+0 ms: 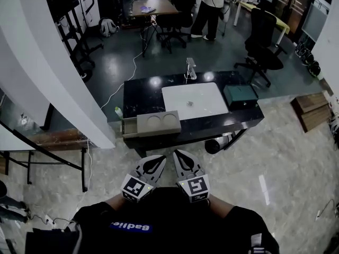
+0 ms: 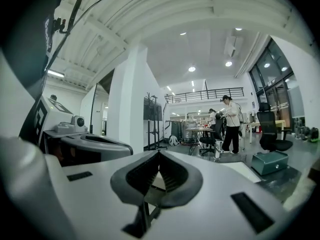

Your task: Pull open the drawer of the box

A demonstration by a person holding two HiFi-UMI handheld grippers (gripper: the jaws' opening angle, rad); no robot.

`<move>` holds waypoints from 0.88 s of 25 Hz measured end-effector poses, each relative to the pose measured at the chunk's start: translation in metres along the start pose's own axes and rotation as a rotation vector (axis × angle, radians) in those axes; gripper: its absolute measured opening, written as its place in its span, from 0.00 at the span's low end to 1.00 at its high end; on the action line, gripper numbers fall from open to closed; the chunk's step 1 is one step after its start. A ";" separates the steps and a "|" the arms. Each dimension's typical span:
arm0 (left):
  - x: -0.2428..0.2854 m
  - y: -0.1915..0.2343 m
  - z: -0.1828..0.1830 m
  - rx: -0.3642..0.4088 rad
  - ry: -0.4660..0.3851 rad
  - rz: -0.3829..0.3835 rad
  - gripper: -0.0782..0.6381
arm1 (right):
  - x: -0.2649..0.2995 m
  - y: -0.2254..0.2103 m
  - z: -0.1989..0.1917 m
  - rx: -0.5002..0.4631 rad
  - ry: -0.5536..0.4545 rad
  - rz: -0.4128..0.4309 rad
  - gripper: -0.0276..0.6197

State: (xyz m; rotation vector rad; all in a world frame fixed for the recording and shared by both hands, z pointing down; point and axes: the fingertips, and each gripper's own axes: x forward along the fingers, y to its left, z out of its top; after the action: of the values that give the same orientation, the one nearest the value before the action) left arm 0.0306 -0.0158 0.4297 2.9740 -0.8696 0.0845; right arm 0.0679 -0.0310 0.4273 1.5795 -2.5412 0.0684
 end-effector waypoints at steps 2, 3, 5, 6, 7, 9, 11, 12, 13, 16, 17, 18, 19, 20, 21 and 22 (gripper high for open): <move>-0.003 0.003 0.002 -0.006 -0.003 0.005 0.11 | 0.003 0.004 0.001 -0.001 -0.009 0.002 0.04; -0.006 0.004 0.003 -0.006 -0.004 0.009 0.11 | 0.004 0.007 0.002 -0.007 -0.015 0.007 0.04; -0.011 0.009 0.002 -0.002 -0.004 0.021 0.11 | 0.008 0.013 0.006 -0.025 -0.034 0.026 0.04; -0.013 0.012 0.001 -0.003 -0.002 0.029 0.11 | 0.009 0.015 0.008 -0.035 -0.045 0.035 0.04; -0.015 0.014 0.000 -0.002 0.000 0.037 0.11 | 0.011 0.017 0.009 -0.038 -0.044 0.038 0.04; -0.018 0.016 0.002 -0.004 -0.003 0.046 0.11 | 0.011 0.019 0.009 -0.025 -0.020 0.037 0.04; -0.019 0.014 0.003 -0.003 -0.009 0.044 0.11 | 0.011 0.021 0.009 -0.024 -0.028 0.043 0.04; -0.019 0.015 0.001 0.002 -0.008 0.045 0.11 | 0.012 0.022 0.011 -0.036 -0.044 0.047 0.04; -0.020 0.015 0.000 0.002 -0.008 0.049 0.11 | 0.013 0.022 0.013 -0.048 -0.061 0.053 0.04; -0.022 0.017 -0.001 -0.005 -0.011 0.061 0.11 | 0.013 0.024 0.009 -0.041 -0.040 0.059 0.04; -0.022 0.018 -0.001 -0.005 -0.010 0.063 0.11 | 0.013 0.024 0.008 -0.036 -0.023 0.056 0.04; -0.023 0.018 -0.001 -0.008 -0.010 0.065 0.11 | 0.013 0.024 0.008 -0.034 -0.014 0.054 0.04; -0.023 0.018 0.001 -0.011 -0.012 0.066 0.11 | 0.014 0.025 0.007 -0.031 -0.013 0.056 0.04; -0.023 0.018 0.001 -0.016 -0.013 0.069 0.11 | 0.014 0.025 0.007 -0.030 -0.018 0.059 0.04; -0.023 0.018 0.001 -0.020 -0.013 0.071 0.11 | 0.015 0.026 0.008 -0.035 -0.028 0.064 0.04; -0.024 0.018 0.000 -0.023 -0.012 0.074 0.11 | 0.015 0.026 0.008 -0.045 -0.043 0.069 0.04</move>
State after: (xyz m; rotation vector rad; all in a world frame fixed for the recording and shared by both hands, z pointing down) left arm 0.0011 -0.0180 0.4285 2.9236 -0.9756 0.0587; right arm 0.0374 -0.0341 0.4223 1.4926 -2.6111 -0.0147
